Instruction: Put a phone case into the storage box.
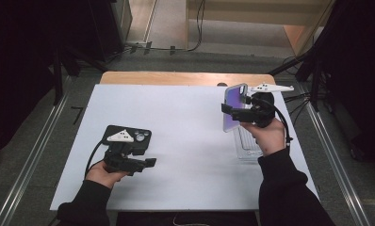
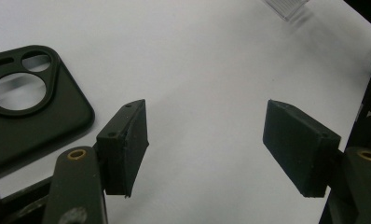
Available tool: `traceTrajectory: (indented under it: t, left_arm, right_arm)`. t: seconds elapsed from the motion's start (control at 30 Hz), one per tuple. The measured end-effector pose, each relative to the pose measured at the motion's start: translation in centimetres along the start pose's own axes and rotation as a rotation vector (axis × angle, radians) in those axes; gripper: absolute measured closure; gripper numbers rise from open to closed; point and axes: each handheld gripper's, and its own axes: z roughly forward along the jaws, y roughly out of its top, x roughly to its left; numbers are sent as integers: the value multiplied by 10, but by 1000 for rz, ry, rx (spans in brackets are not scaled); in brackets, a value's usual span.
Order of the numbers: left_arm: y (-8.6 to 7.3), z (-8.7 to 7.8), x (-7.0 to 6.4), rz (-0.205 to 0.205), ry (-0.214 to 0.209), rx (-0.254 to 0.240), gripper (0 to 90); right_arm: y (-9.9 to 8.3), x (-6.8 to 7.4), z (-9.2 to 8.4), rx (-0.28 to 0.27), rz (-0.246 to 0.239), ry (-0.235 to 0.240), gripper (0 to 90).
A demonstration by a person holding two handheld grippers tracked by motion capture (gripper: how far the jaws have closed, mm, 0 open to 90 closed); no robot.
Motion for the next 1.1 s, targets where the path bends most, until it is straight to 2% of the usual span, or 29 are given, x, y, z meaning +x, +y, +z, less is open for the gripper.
traceTrajectory:
  t: [0.3, 0.67, 0.87, 1.1]
  left_arm:
    - [-5, -2, 1, -9, 15, 12, 309]
    - [-9, -3, 0, -15, 19, 17, 309]
    - [-9, -3, 0, -17, 19, 15, 309]
    - [-9, -2, 0, -14, 16, 19, 309]
  right_arm:
    - [2, -20, -3, -17, 22, -56, 154]
    - [-1, -41, 4, -15, 64, -160, 154]
    - [-2, -55, 4, -37, 92, -221, 154]
    - [-4, -71, 11, -39, 130, -244, 154]
